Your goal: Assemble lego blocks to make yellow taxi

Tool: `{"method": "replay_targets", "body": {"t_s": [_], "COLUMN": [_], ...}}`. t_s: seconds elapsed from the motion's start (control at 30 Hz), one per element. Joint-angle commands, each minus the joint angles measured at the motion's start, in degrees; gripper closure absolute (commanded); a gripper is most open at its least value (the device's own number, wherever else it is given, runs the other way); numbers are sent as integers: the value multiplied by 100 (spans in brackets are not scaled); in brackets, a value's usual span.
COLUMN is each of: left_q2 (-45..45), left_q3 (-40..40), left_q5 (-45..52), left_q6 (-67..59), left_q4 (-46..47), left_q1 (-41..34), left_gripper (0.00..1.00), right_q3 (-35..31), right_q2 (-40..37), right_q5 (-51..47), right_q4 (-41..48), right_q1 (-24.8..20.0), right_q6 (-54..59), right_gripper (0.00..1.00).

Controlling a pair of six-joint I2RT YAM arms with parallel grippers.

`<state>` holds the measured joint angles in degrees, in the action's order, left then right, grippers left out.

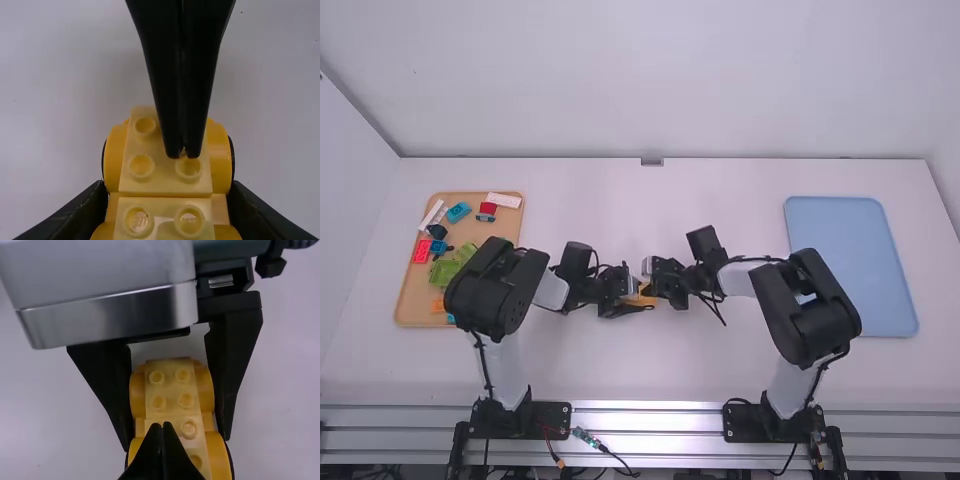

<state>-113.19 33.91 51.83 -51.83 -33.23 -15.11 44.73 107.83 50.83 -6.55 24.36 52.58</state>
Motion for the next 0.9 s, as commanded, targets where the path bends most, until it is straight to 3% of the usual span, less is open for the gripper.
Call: {"method": "replay_targets", "body": {"t_s": [0.0, 0.3, 0.63, 0.87], "left_q2": [-35, -35, -35, -35], "left_q3": [22, 20, 22, 26], "left_q5": [15, 13, 15, 15], "left_q6": [-49, -51, -49, -53], "left_q4": [39, 42, 20, 22], "left_q1": [-11, -42, -9, -44], "left_gripper": [53, 54, 55, 55], "right_q3": [26, 90, 68, -229], "right_q2": [170, 708, 631, 633], "right_q5": [-289, -291, -286, -138], "right_q4": [98, -57, 111, -267], "right_q1": [7, 2, -46, -37], "right_q6": [-26, -162, 157, 125], "right_gripper": [100, 100, 100, 100]}}
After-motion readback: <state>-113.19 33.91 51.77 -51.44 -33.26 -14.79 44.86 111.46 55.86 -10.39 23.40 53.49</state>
